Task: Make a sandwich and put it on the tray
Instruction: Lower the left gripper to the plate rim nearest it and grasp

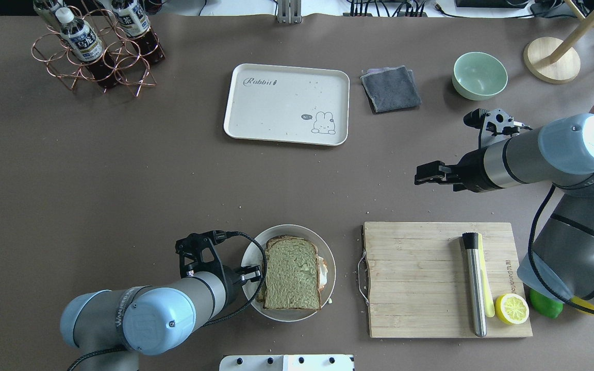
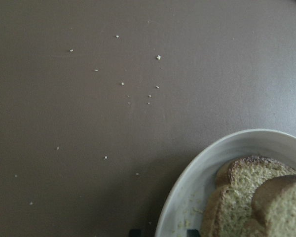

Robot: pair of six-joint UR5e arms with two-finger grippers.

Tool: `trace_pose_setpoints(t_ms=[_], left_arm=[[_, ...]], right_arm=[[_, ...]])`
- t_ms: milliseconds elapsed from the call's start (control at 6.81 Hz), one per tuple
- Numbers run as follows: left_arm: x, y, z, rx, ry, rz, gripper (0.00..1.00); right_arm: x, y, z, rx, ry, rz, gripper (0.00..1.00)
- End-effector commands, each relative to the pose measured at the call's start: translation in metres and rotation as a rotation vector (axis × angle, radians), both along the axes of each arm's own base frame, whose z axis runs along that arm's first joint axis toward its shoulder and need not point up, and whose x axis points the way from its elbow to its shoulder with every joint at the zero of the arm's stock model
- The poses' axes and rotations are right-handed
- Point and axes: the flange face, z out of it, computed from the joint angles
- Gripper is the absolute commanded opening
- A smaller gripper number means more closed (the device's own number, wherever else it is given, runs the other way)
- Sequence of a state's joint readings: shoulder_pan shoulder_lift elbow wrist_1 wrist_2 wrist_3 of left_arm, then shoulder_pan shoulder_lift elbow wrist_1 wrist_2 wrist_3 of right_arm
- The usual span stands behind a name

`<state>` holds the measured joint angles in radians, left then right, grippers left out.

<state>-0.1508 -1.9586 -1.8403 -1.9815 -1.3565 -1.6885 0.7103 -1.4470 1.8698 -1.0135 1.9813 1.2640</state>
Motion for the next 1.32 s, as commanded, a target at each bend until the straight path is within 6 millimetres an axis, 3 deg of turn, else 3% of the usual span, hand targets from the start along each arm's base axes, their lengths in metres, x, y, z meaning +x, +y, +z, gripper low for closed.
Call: trace_pose_setpoints(t_ms=[0, 294, 588, 881, 1175], left_arm=[[0.001, 0.000, -0.003, -0.009, 0.008, -0.006, 0.00], [-0.012, -0.005, -0.021, -0.009, 0.047, -0.010, 0.00], [-0.038, -0.025, -0.041, -0.009, 0.094, -0.035, 0.00], [-0.058, -0.067, -0.038, -0.050, 0.098, -0.060, 0.00], [-0.059, -0.145, -0.060, -0.179, 0.169, -0.248, 0.00]], right_arm=[[0.000, -0.001, -0.001, 0.001, -0.001, 0.001, 0.99], [-0.001, -0.001, -0.004, 0.002, -0.005, 0.002, 0.99], [0.000, -0.002, -0.005, 0.006, -0.007, 0.000, 0.99], [0.002, -0.002, -0.009, 0.010, -0.016, 0.002, 0.99], [0.003, -0.002, -0.009, 0.008, -0.016, 0.006, 0.99]])
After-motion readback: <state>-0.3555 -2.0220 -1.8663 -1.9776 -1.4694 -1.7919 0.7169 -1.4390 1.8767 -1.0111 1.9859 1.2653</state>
